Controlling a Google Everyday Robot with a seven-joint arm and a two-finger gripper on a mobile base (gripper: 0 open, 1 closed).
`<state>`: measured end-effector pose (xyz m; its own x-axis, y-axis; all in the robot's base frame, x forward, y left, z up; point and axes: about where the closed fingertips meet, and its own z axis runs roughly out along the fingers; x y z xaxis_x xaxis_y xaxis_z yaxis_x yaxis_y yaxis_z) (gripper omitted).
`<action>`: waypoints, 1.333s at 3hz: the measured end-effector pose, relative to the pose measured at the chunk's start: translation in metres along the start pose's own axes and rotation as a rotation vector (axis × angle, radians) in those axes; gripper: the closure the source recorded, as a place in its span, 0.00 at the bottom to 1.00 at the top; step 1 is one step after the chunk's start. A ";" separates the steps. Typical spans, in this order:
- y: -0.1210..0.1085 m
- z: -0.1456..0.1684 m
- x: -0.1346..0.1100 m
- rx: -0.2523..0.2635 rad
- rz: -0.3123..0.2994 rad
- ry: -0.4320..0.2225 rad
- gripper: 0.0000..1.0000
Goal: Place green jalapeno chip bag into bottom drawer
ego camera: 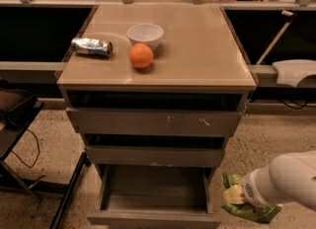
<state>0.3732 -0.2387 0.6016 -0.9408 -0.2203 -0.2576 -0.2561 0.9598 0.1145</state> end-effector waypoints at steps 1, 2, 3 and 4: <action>-0.022 0.072 0.001 0.015 0.031 -0.005 1.00; -0.070 0.126 -0.016 -0.014 0.137 -0.035 1.00; -0.081 0.159 -0.041 -0.065 0.168 -0.062 1.00; -0.082 0.159 -0.036 -0.050 0.191 -0.084 1.00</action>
Offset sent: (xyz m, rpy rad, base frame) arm 0.2494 -0.0814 -0.1672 0.3563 -0.1458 -0.3713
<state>0.4631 -0.2817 0.4492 -0.9520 -0.0181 -0.3055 -0.0877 0.9725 0.2158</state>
